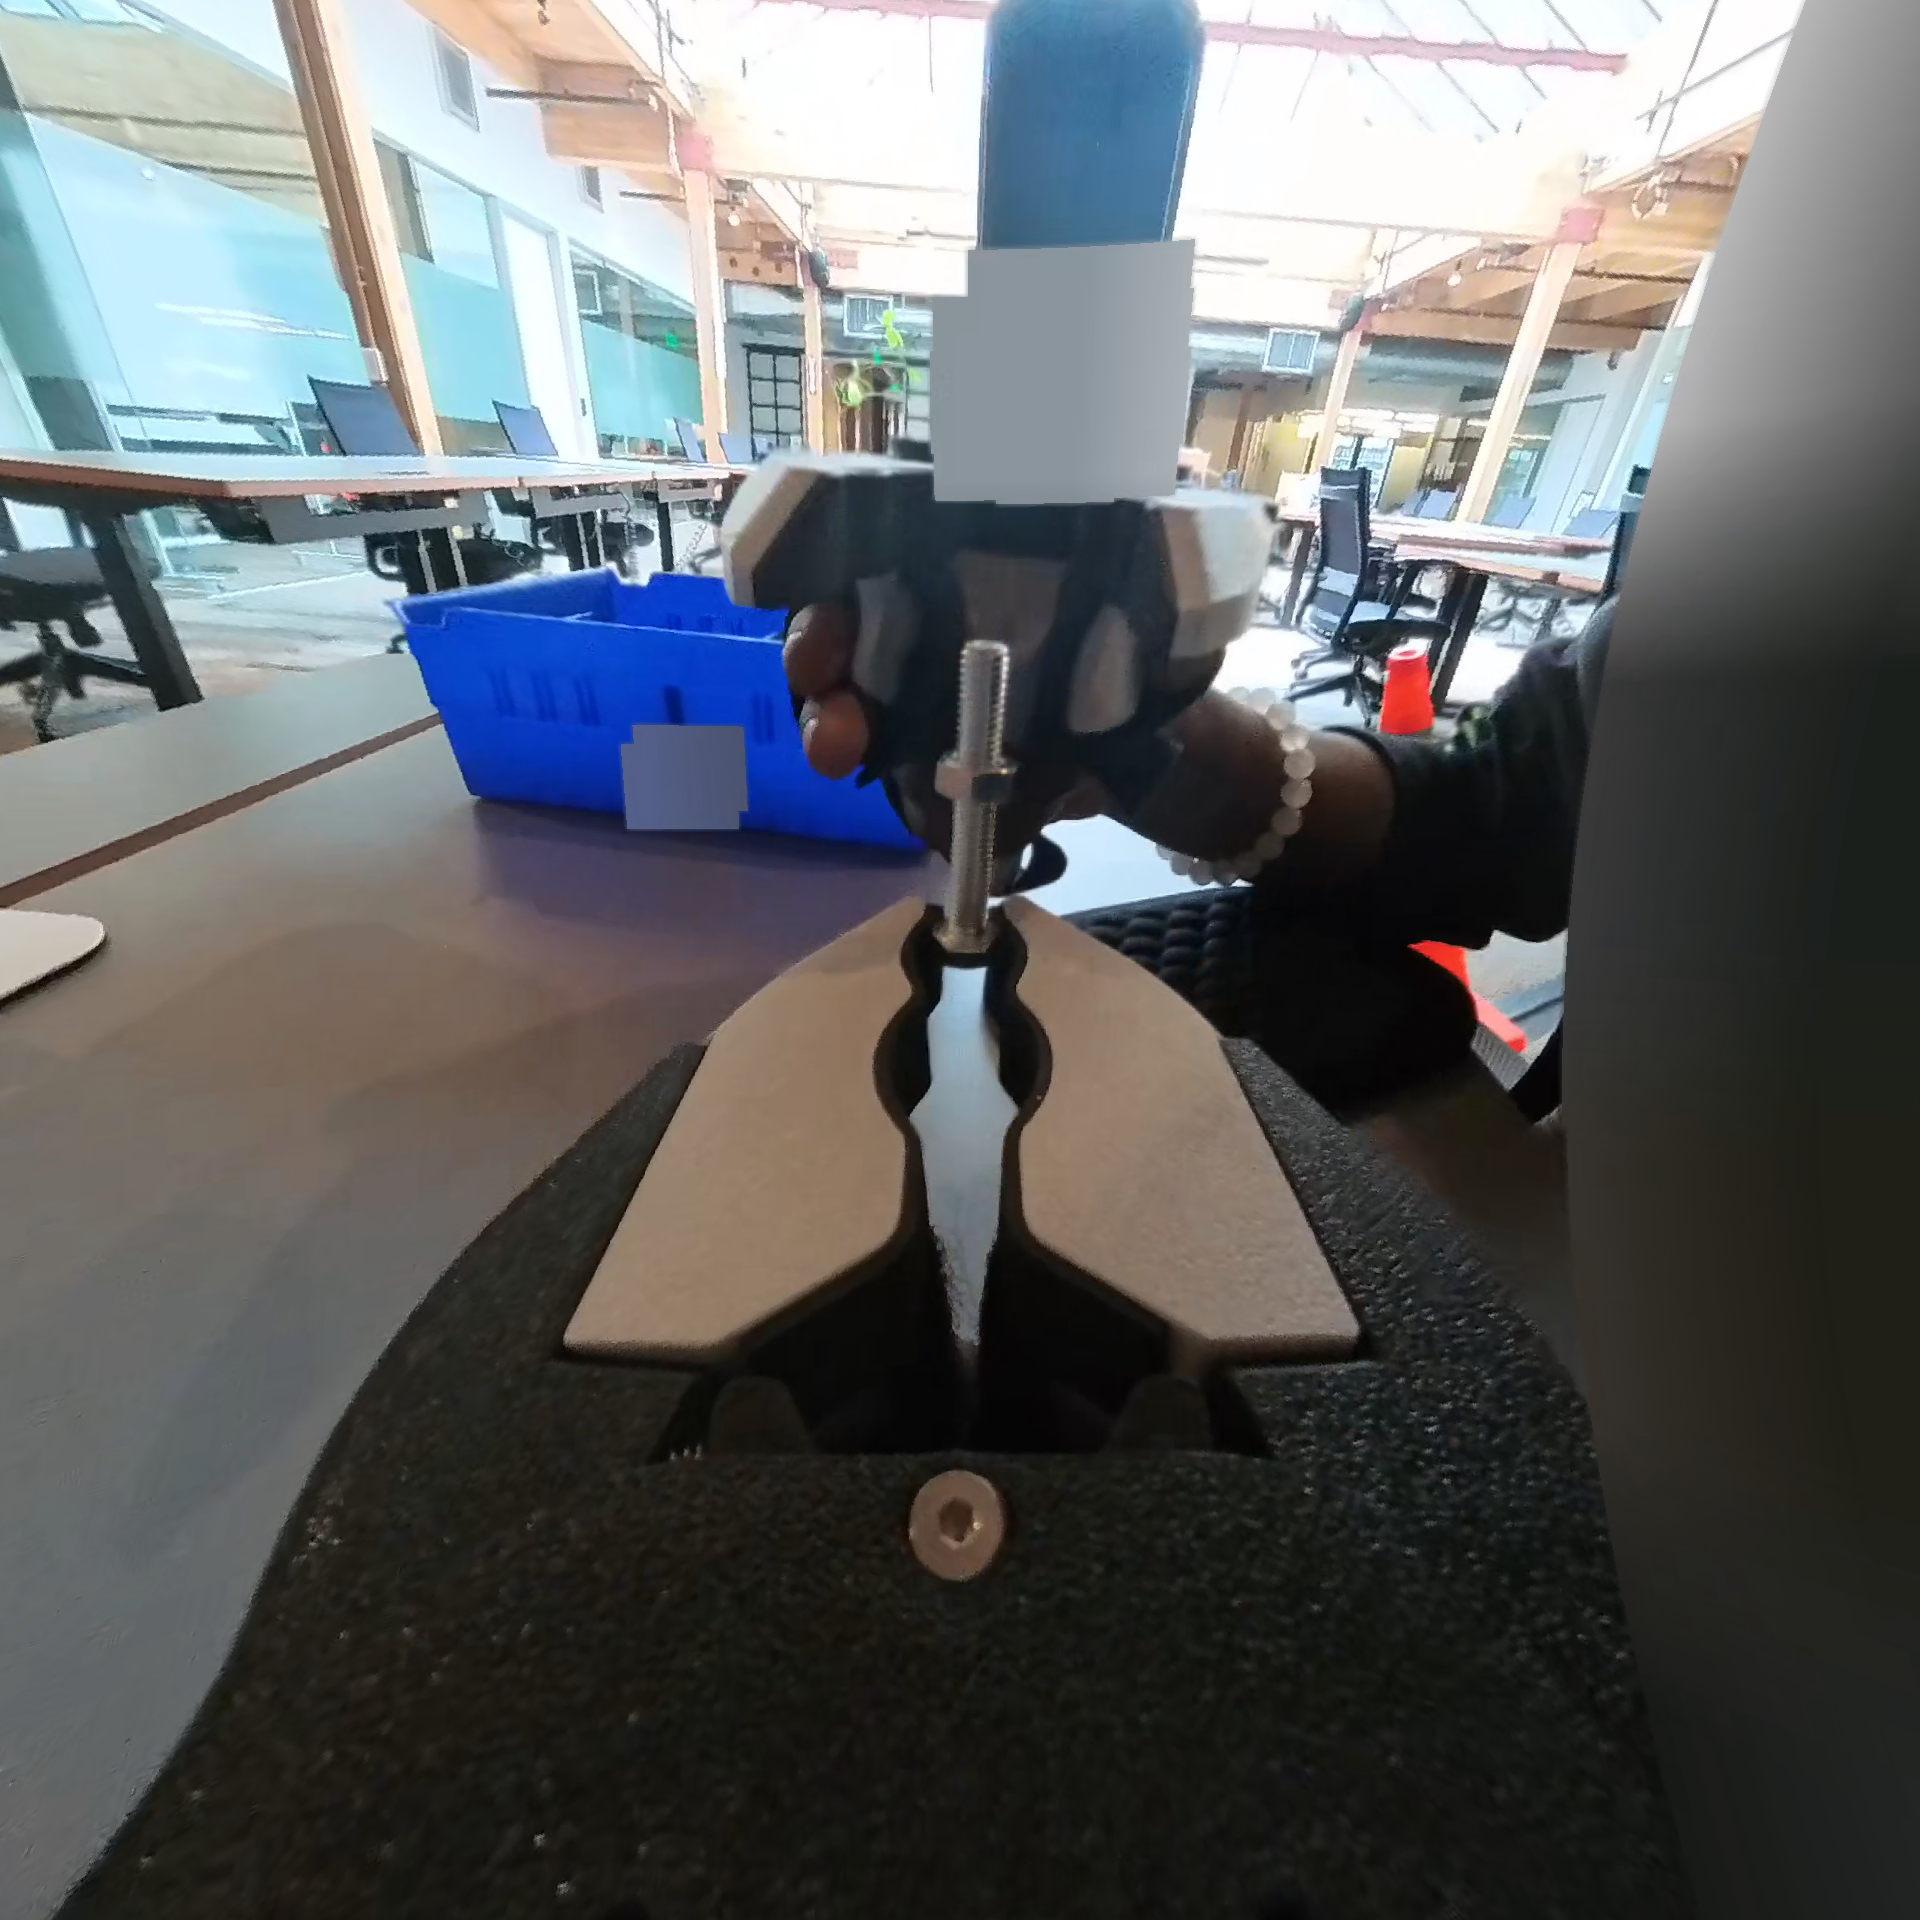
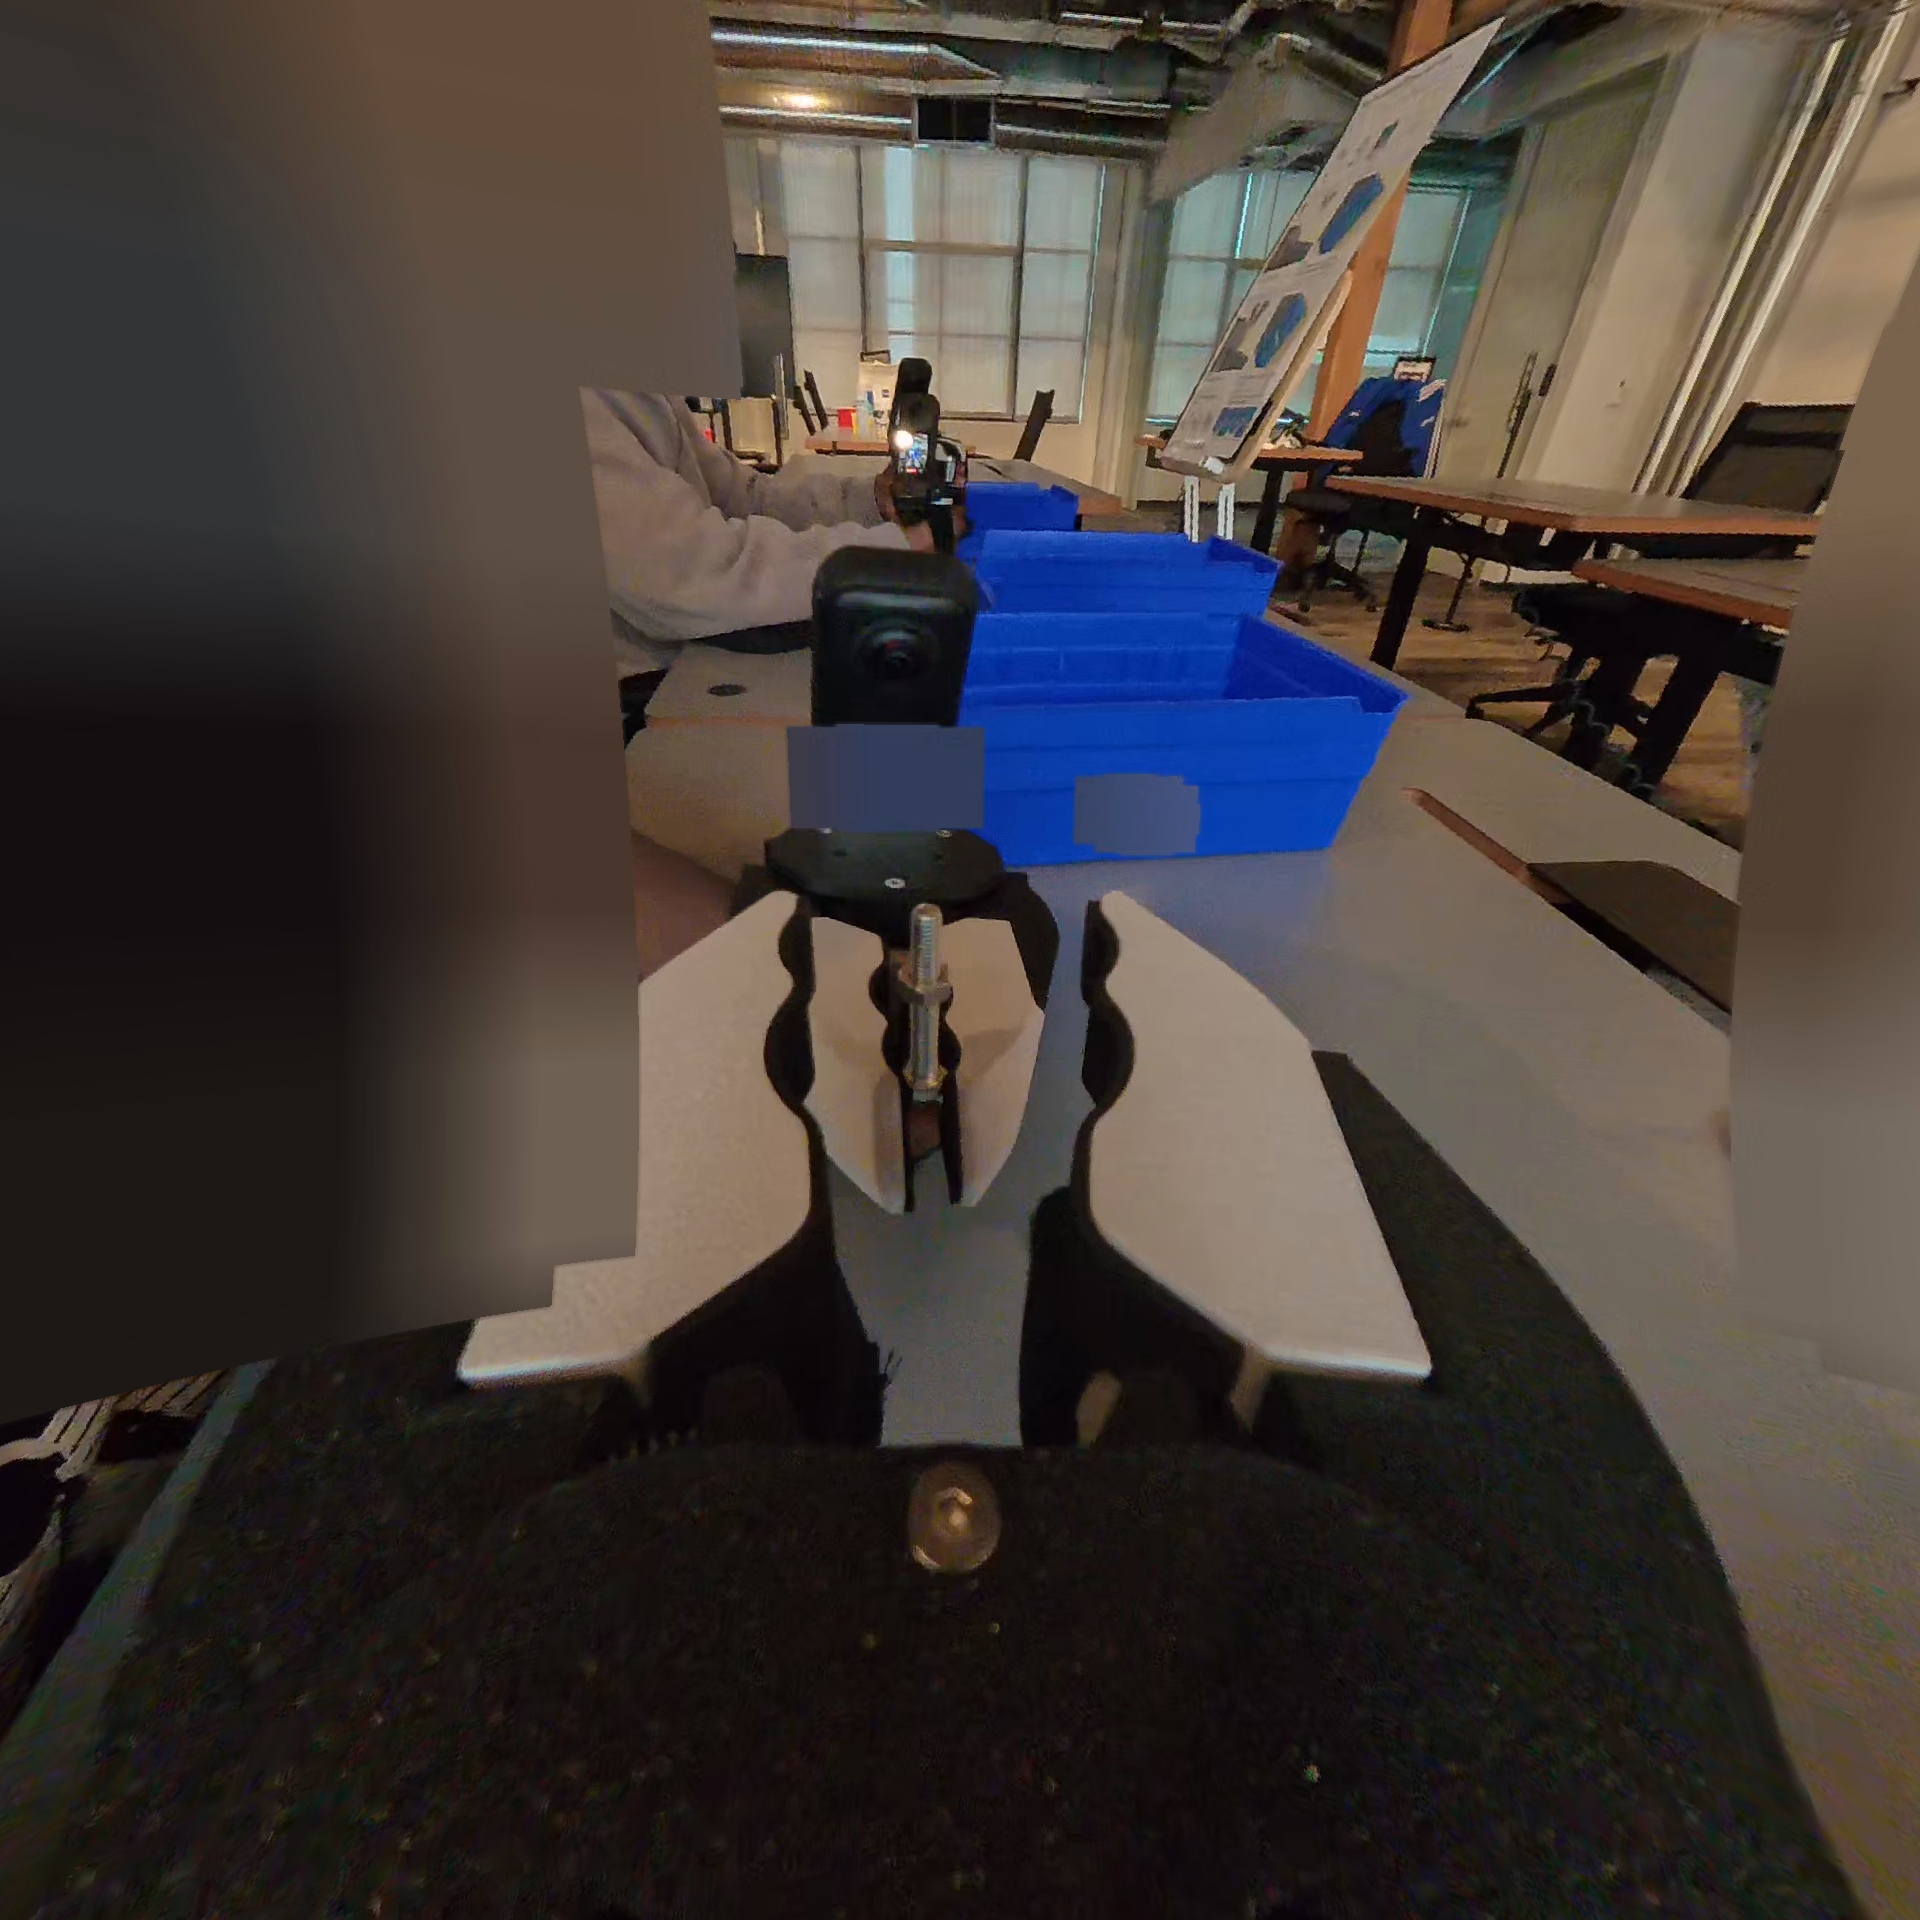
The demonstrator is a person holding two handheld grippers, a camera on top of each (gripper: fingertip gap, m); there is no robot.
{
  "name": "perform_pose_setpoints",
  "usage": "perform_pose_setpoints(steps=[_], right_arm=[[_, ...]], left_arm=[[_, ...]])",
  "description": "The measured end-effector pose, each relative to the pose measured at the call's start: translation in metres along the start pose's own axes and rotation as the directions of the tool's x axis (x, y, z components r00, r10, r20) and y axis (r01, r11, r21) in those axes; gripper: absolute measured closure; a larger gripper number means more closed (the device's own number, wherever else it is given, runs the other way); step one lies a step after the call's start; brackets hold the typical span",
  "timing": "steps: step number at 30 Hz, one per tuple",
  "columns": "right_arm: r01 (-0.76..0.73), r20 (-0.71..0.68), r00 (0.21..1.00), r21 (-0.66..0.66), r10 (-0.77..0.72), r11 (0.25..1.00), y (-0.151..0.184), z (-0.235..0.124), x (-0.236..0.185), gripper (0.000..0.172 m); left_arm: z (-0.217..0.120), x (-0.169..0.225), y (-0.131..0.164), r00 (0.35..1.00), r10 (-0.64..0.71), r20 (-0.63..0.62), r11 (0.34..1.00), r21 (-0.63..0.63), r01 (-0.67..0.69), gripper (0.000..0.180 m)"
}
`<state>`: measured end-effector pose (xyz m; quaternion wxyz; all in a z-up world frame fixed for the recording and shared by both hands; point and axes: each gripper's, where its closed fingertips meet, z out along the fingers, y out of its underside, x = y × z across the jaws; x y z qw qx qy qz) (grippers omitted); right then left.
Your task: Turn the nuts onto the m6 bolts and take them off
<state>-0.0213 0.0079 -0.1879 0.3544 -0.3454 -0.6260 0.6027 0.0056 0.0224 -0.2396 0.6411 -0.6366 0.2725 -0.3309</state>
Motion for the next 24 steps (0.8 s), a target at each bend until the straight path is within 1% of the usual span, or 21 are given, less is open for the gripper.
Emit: perform_pose_setpoints(steps=[2,4,6,10,16,18,21,23,24], right_arm=[[0.012,-0.017,1.000,-0.008,-0.013,1.000,0.003,-0.002,0.004,0.126],[0.023,-0.005,1.000,-0.028,-0.023,0.999,0.007,-0.002,0.003,0.129],[0.049,-0.025,0.998,-0.059,-0.050,0.997,0.015,0.000,0.007,0.129],[0.051,-0.042,0.998,-0.094,-0.055,0.994,0.027,0.007,0.009,0.128],[0.064,-0.053,0.996,-0.090,-0.069,0.994,0.026,0.005,0.012,0.133],[0.059,-0.071,0.995,-0.082,-0.065,0.995,0.024,0.002,0.015,0.138],[0.076,-0.117,0.989,-0.075,-0.085,0.994,0.021,-0.004,0.024,0.161],[0.082,-0.080,0.993,-0.037,-0.084,0.996,0.016,-0.005,0.017,0.159],[0.072,-0.055,0.996,-0.025,-0.074,0.997,0.014,-0.003,0.013,0.151]], left_arm=[[0.000,-0.003,0.005,1.000,-0.001,0.008,1.000,-0.007,0.002,0.172],[-0.001,-0.005,0.004,1.000,-0.007,0.015,1.000,0.011,0.007,0.172],[-0.002,-0.007,0.003,1.000,-0.016,0.023,1.000,0.017,0.015,0.172],[-0.002,-0.007,0.004,1.000,-0.015,0.023,1.000,0.011,0.015,0.172],[-0.002,-0.007,0.005,0.999,-0.029,0.021,0.999,0.013,0.029,0.172],[-0.002,-0.007,0.005,0.999,-0.030,0.021,0.999,0.012,0.029,0.173],[-0.002,-0.007,0.005,0.999,-0.026,0.019,1.000,0.009,0.026,0.173],[-0.002,-0.007,0.005,0.999,-0.030,0.021,1.000,0.010,0.029,0.173],[-0.002,-0.008,0.005,0.999,-0.032,0.021,0.999,0.011,0.032,0.173]])
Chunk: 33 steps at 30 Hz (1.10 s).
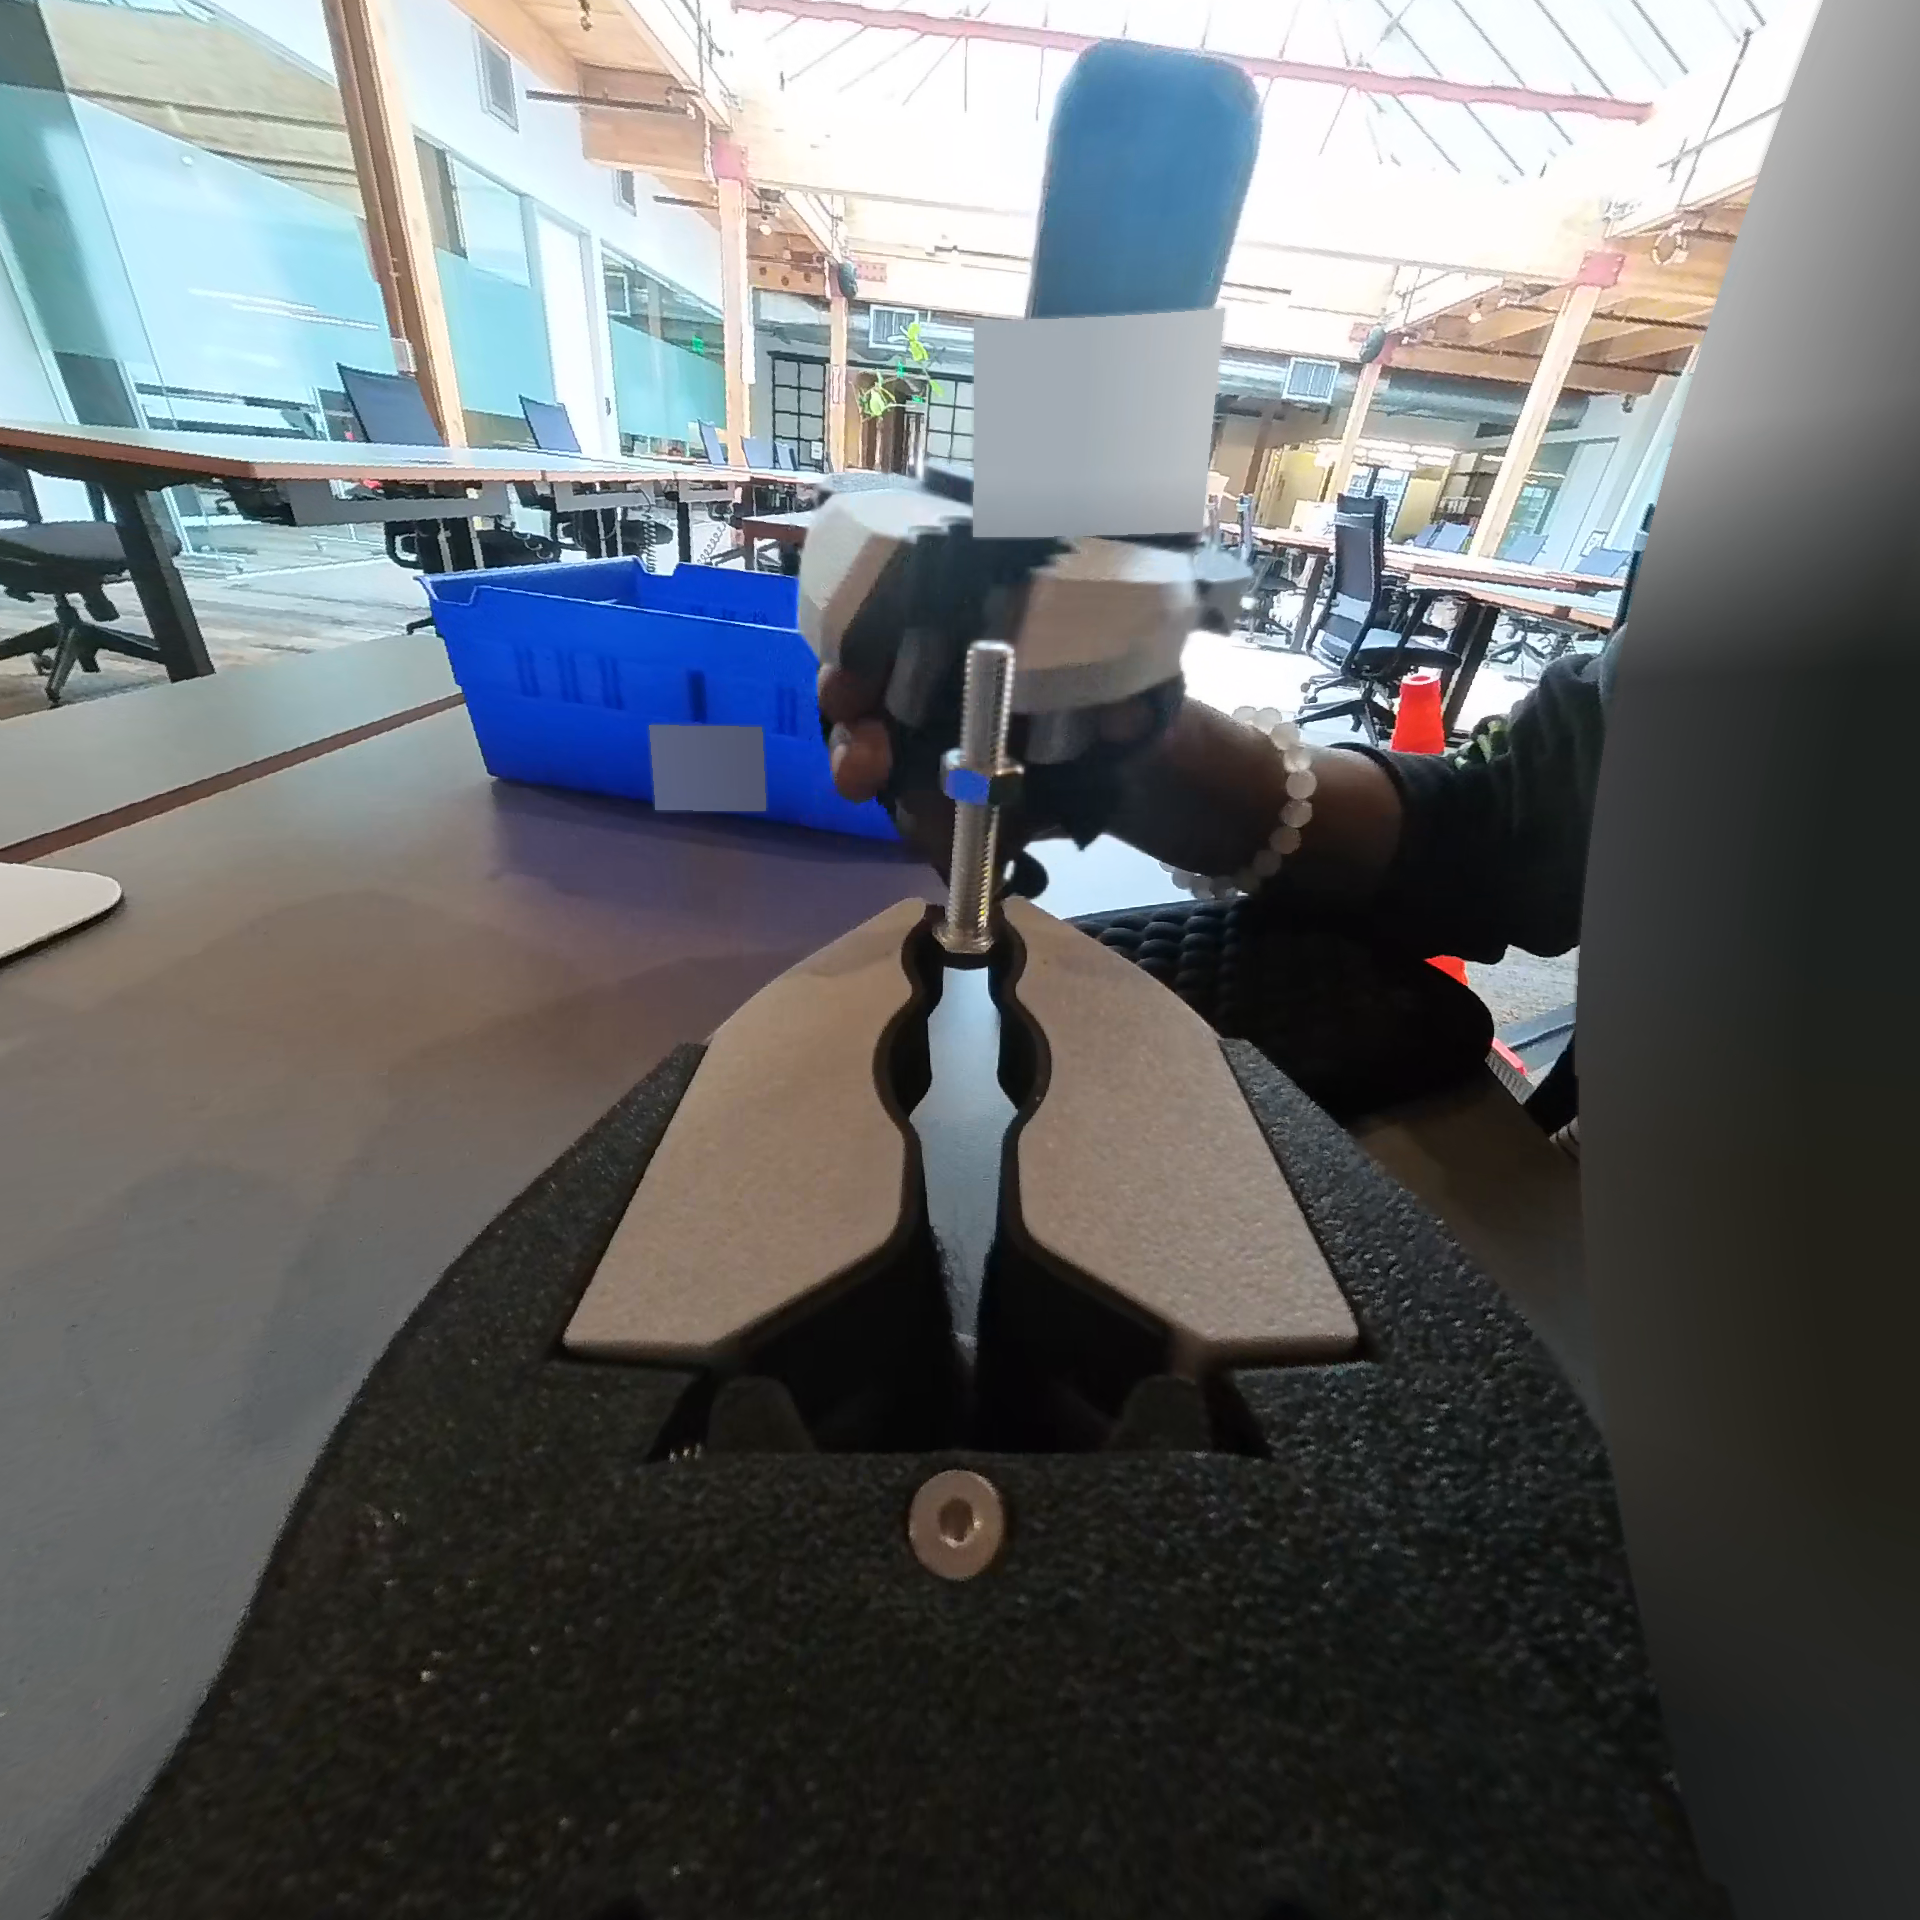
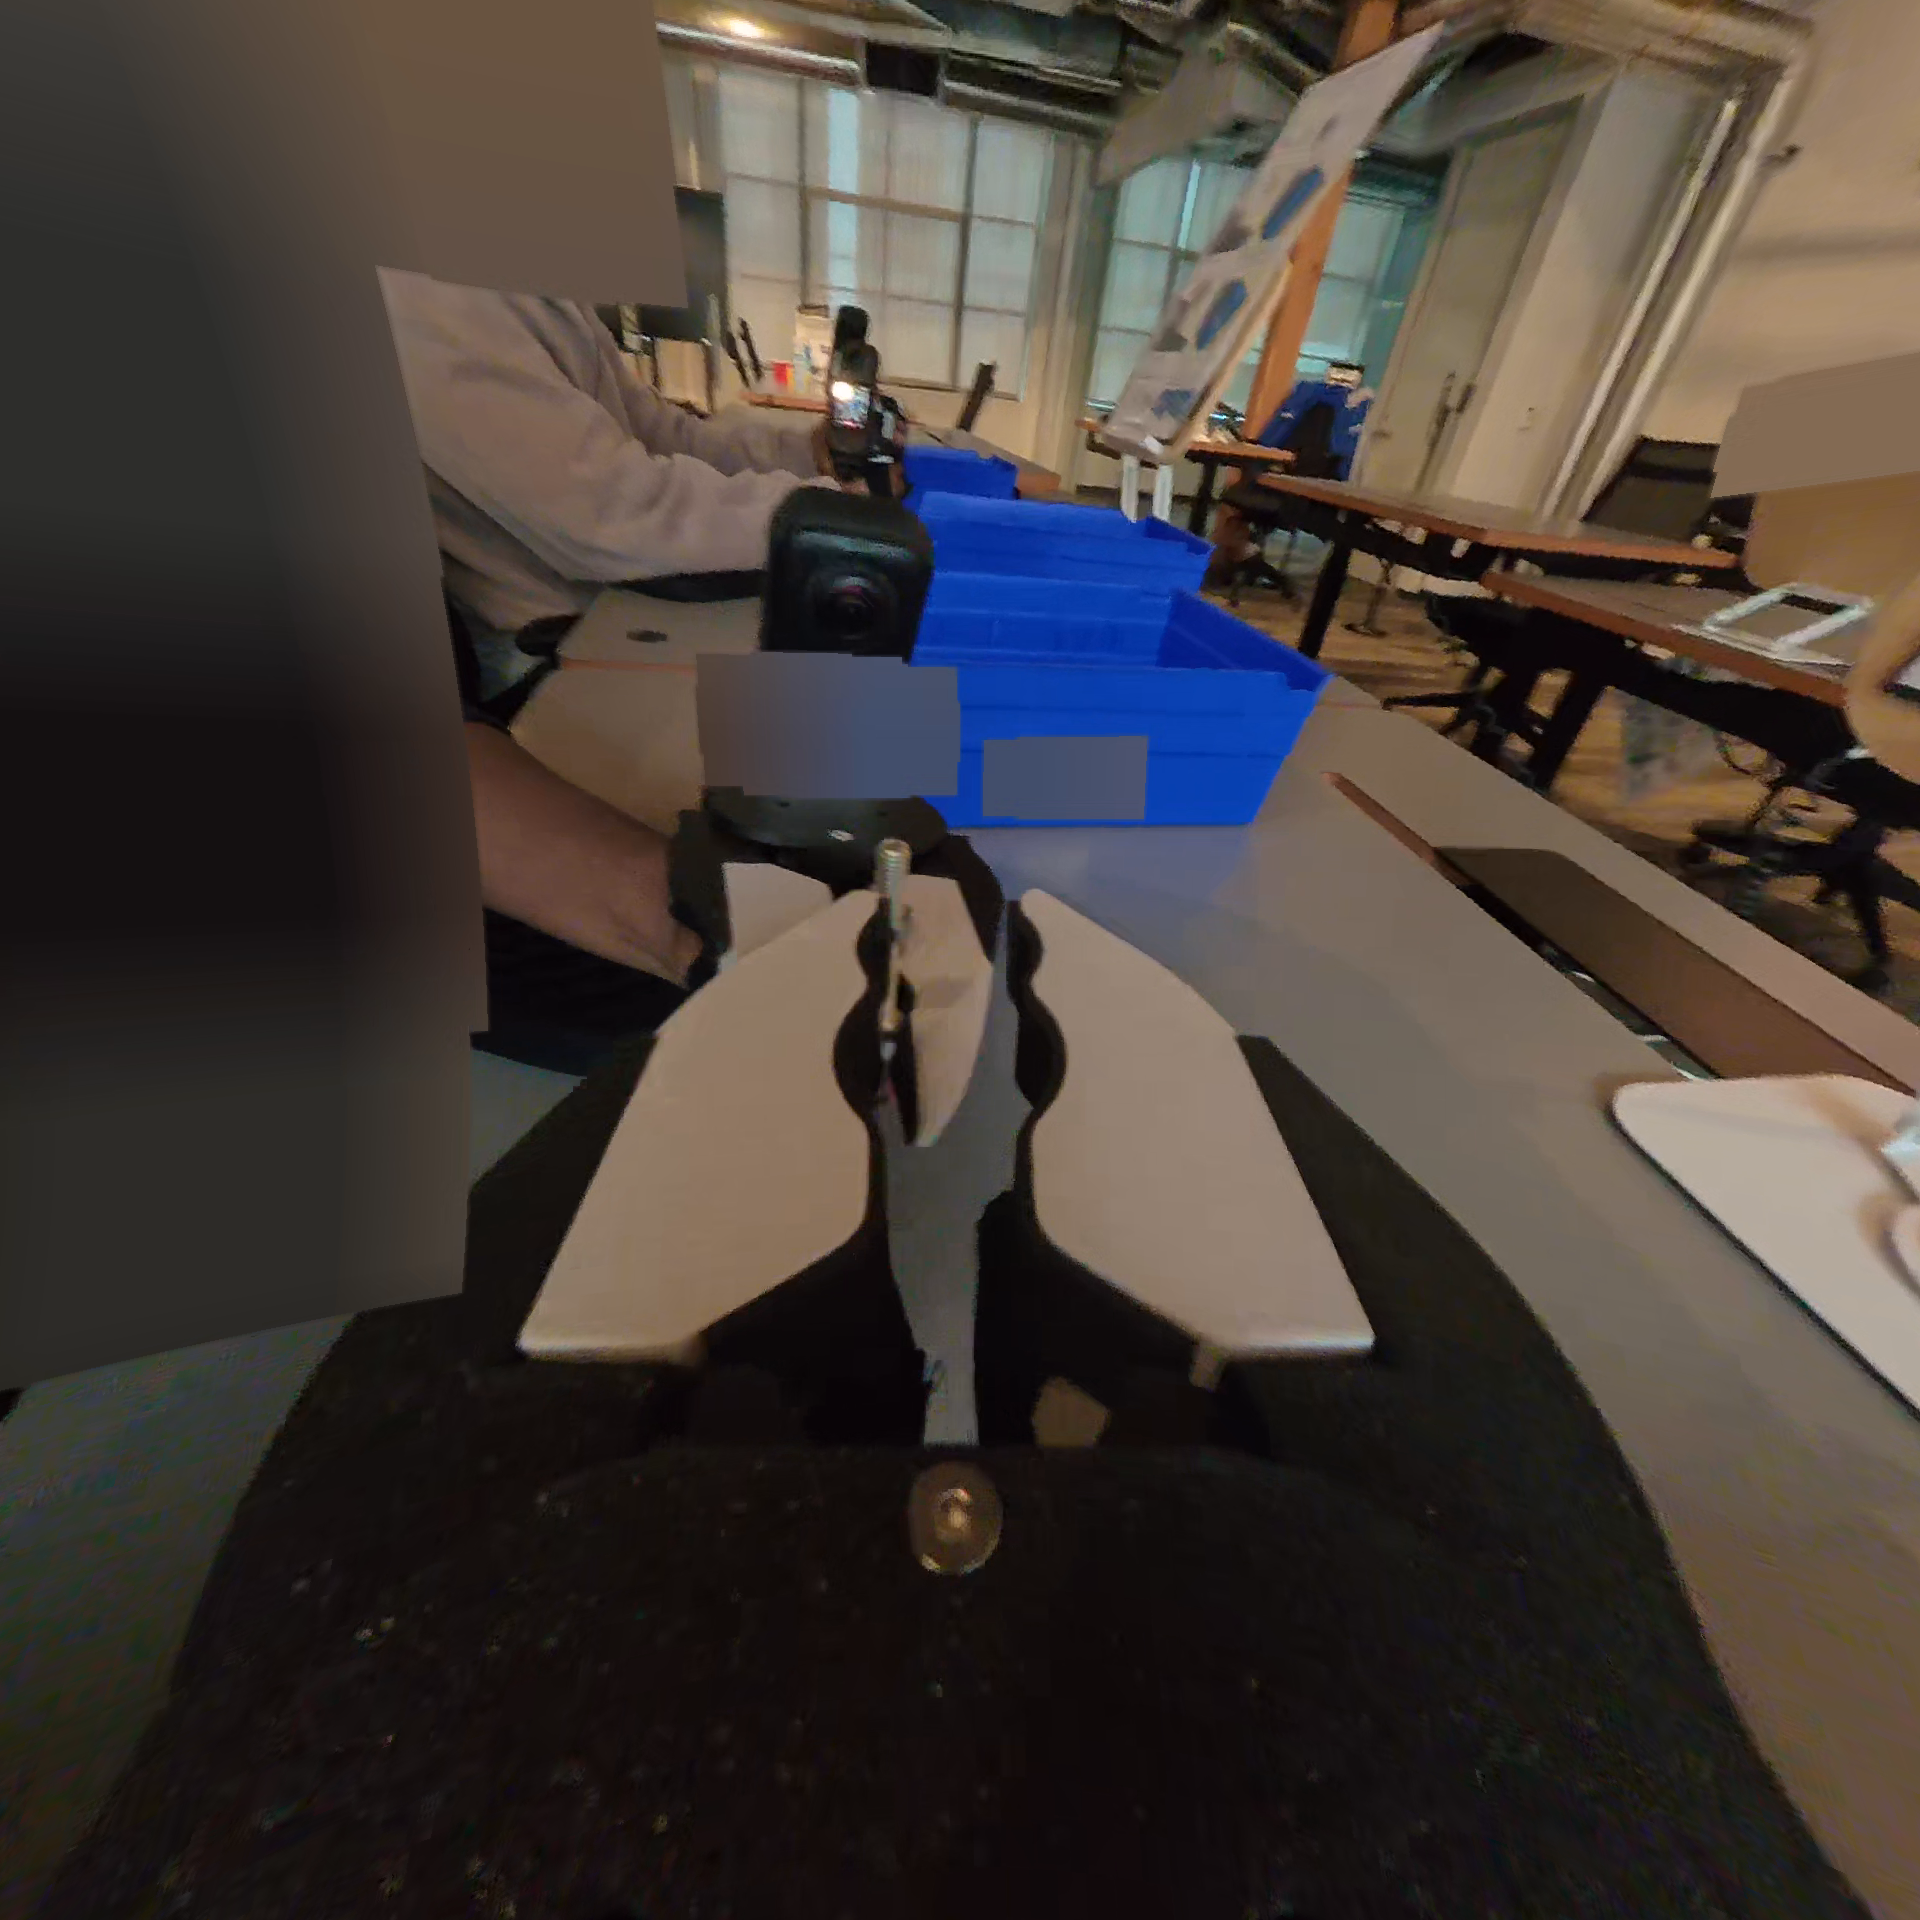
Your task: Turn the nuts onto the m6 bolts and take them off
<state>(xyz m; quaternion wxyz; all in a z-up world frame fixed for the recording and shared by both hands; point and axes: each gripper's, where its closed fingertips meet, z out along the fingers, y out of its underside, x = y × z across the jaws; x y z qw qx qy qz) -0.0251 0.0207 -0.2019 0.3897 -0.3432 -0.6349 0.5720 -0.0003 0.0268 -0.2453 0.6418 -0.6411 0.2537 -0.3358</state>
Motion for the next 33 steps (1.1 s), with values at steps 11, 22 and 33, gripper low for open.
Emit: perform_pose_setpoints(steps=[11,22,33], right_arm=[[0.007,0.004,1.000,-0.023,-0.007,1.000,0.006,0.000,0.002,0.152],[0.028,0.028,0.999,-0.034,-0.027,0.999,0.007,0.001,-0.004,0.158],[0.016,0.027,1.000,-0.029,-0.015,0.999,0.006,0.002,-0.004,0.148]], left_arm=[[0.001,0.000,0.001,1.000,0.001,-0.001,1.000,-0.008,-0.001,0.173],[0.001,0.001,0.001,1.000,0.008,-0.002,1.000,-0.012,-0.008,0.173],[0.000,0.000,0.001,1.000,-0.002,0.004,1.000,-0.007,0.002,0.173]])
